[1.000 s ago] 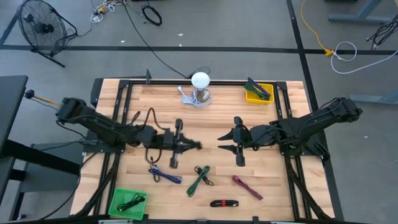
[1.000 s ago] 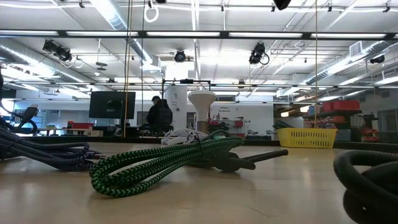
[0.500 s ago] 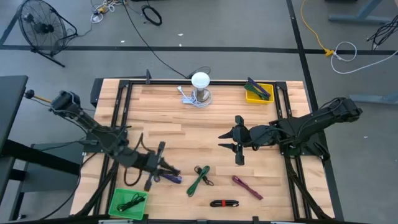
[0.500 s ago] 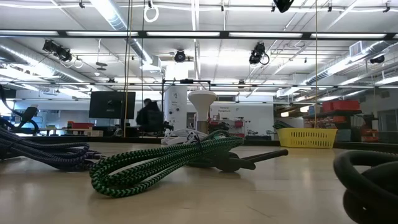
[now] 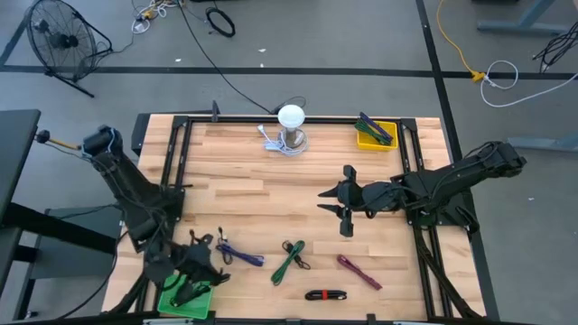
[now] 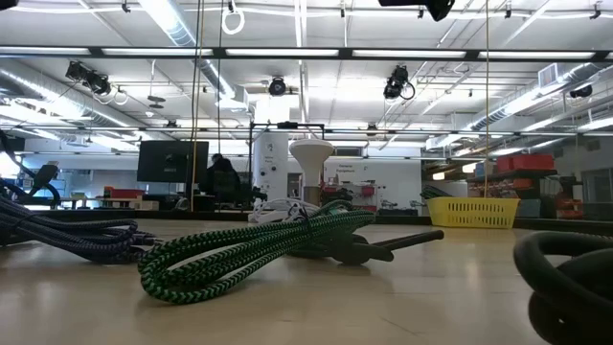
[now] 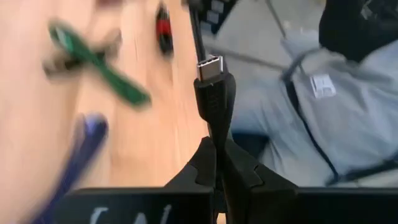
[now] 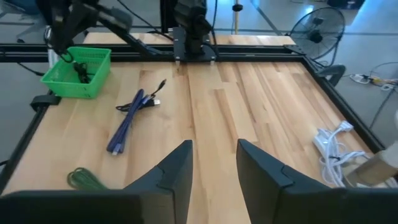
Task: Pick & Place USB Port
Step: Put the black USB cable into the green bin
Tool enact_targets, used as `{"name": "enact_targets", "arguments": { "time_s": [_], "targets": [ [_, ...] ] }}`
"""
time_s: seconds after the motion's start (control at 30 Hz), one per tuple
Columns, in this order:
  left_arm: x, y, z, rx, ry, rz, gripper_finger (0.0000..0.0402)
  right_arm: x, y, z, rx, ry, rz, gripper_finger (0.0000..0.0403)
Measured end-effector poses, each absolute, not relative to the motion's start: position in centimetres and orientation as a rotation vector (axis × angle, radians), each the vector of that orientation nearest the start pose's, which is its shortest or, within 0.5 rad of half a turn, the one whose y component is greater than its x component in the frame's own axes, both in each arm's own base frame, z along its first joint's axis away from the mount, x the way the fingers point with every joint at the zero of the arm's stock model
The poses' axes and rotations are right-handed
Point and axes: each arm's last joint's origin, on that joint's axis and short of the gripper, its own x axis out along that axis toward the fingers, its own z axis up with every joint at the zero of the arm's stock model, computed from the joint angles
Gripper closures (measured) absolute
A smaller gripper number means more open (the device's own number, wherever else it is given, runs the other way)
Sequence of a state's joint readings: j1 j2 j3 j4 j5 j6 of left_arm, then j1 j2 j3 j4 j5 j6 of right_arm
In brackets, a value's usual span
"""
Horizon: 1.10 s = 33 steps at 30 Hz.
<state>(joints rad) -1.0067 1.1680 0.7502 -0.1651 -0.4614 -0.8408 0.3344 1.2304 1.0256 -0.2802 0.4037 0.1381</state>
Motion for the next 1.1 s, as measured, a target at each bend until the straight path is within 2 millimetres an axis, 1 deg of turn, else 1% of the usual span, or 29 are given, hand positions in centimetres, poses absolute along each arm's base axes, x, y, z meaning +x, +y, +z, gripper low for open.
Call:
{"name": "enact_targets", "arguments": {
  "time_s": [0.2,0.33,0.5,0.63,0.73,0.97,1.1],
  "targets": [
    [12.2,-20.5,24.3,-0.561,0.790,-0.313,0.0393,25.6,7.7,31.7,-0.032,0.445,-0.108,0.0280],
    [11.4,-20.8,24.0,-0.652,0.871,-0.291,0.0393,25.6,7.7,31.7,-0.030,0.444,-0.109,0.0280],
    [10.5,-20.7,23.3,-0.768,1.003,-0.200,0.0393,25.6,7.7,31.7,-0.030,0.445,-0.109,0.0280],
    [9.8,-20.7,22.6,-0.845,1.153,-0.128,0.0393,25.6,7.7,31.7,-0.032,0.450,-0.109,0.0281],
    [9.6,-20.9,22.2,-0.876,1.220,-0.095,0.0393,25.6,7.7,31.7,-0.032,0.450,-0.109,0.0282],
    [9.7,-21.7,21.2,-0.896,1.298,-0.063,0.0393,25.7,7.4,31.7,-0.035,0.449,-0.136,0.0282],
    [9.8,-22.3,20.3,-0.874,1.345,-0.056,0.0392,25.7,7.2,31.7,-0.033,0.449,-0.144,0.0282]
  ]
}}
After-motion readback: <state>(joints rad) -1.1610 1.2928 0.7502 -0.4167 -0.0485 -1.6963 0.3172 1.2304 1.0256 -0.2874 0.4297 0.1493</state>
